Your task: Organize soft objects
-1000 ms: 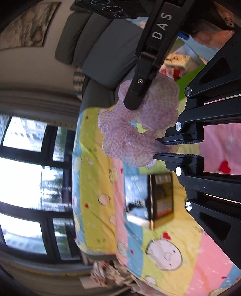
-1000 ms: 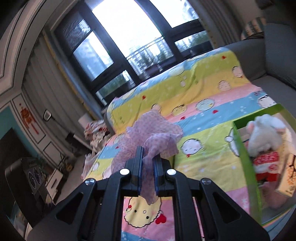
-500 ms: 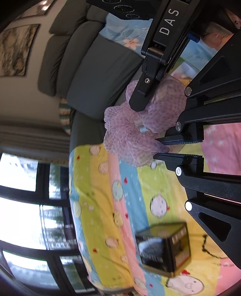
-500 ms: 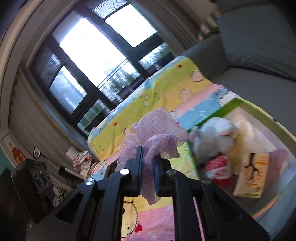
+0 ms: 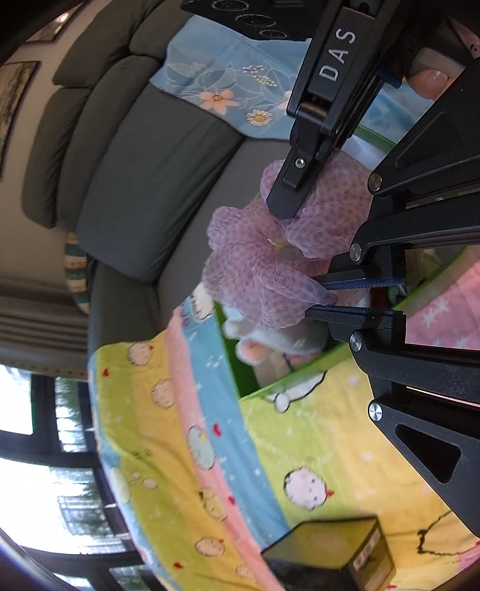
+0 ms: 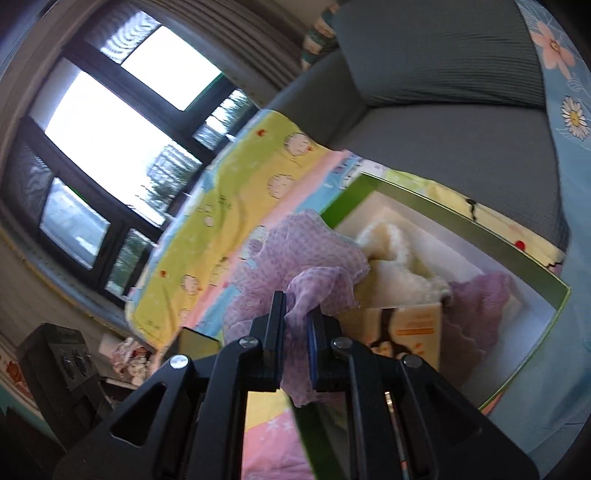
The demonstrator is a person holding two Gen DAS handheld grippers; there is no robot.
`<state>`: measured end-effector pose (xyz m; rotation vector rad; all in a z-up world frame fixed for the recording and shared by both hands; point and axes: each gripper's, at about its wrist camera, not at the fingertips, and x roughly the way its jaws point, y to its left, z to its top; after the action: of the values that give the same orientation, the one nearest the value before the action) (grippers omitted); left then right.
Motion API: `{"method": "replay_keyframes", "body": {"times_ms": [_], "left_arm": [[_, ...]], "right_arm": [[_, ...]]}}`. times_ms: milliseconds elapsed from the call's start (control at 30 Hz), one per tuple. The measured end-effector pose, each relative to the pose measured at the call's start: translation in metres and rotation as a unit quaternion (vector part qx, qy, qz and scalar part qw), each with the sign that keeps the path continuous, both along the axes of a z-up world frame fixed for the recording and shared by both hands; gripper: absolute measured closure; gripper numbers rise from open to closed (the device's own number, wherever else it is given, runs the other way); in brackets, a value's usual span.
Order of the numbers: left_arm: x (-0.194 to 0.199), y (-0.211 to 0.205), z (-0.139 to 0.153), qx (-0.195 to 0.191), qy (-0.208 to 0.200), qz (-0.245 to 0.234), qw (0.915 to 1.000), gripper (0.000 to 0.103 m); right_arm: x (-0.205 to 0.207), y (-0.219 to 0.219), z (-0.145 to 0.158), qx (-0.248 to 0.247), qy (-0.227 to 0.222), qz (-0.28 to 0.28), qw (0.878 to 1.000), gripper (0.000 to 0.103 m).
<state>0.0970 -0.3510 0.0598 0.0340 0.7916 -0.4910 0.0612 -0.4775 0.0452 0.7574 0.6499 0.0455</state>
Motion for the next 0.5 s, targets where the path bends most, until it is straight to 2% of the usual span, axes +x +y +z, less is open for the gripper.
{"method": "replay_keyframes", "body": {"times_ms": [167, 300, 500], "left_arm": [[0.008, -0.014, -0.015, 0.016, 0.02, -0.009, 0.9996, 0.096], [0.011, -0.019, -0.019, 0.02, 0.026, -0.015, 0.9993, 0.096], [0.011, -0.024, -0.021, 0.022, 0.032, -0.025, 0.9989, 0.096]], "right_arm": [[0.004, -0.005, -0.011, -0.008, 0.034, -0.015, 0.999, 0.09], [0.007, -0.008, -0.015, -0.043, 0.068, -0.039, 0.996, 0.09], [0.007, -0.012, -0.021, -0.05, 0.083, -0.047, 0.994, 0.09]]}}
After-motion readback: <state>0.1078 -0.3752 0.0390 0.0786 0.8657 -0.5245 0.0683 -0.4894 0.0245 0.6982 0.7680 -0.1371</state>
